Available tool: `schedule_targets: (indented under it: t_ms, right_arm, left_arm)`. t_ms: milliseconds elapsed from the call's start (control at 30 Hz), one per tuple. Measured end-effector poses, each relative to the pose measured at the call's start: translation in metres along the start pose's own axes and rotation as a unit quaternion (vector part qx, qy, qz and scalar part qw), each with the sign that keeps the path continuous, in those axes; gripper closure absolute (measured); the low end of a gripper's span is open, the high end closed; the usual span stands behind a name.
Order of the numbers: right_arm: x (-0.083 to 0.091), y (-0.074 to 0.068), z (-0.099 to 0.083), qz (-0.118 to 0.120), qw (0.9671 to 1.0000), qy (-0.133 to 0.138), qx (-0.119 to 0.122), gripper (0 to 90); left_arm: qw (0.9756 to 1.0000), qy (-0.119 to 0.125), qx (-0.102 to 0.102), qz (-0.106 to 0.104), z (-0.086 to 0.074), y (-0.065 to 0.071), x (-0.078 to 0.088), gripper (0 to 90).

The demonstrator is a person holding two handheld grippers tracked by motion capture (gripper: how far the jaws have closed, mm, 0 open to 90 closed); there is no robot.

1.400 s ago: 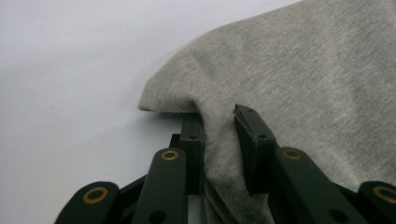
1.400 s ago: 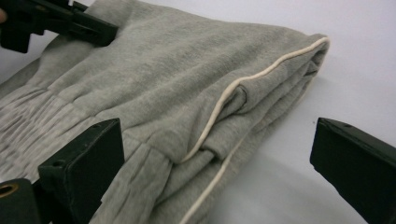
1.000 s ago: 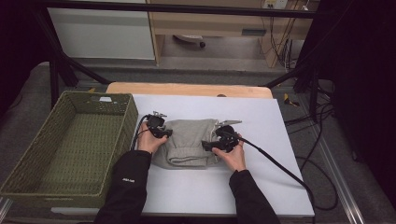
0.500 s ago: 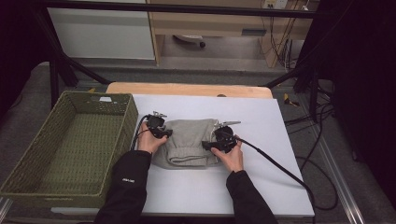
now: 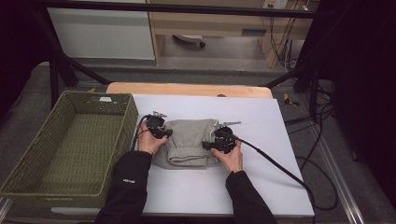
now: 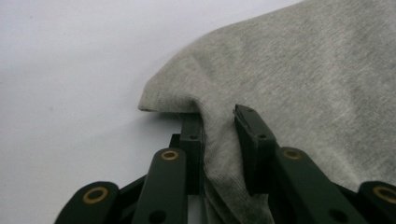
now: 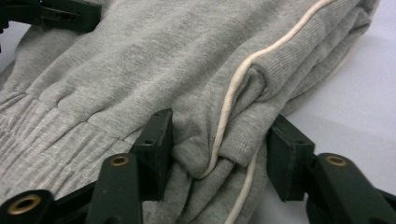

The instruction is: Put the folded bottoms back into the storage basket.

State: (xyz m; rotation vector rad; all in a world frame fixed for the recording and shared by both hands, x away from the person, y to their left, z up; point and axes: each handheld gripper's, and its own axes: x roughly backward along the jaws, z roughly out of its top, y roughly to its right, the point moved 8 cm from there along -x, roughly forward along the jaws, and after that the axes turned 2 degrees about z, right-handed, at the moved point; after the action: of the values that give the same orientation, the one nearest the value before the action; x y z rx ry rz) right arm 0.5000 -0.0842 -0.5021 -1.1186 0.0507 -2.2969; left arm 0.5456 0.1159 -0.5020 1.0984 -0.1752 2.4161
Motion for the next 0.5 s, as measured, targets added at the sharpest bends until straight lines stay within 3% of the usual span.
schedule_targets:
  t_ms: [400, 500]
  right_arm:
    - [0.0007, -0.0014, 0.0010, 0.008, 0.9999, 0.003, -0.006, 61.4]
    - [0.0021, -0.0016, 0.0020, 0.010, 0.9999, 0.005, -0.006, 64.5]
  left_arm:
    - [1.0000, -0.001, 0.001, 0.005, 0.0010, 0.0016, 0.0004, 76.8]
    - [0.9999, -0.002, 0.012, 0.001, 0.0010, 0.0016, 0.0007, 77.3]
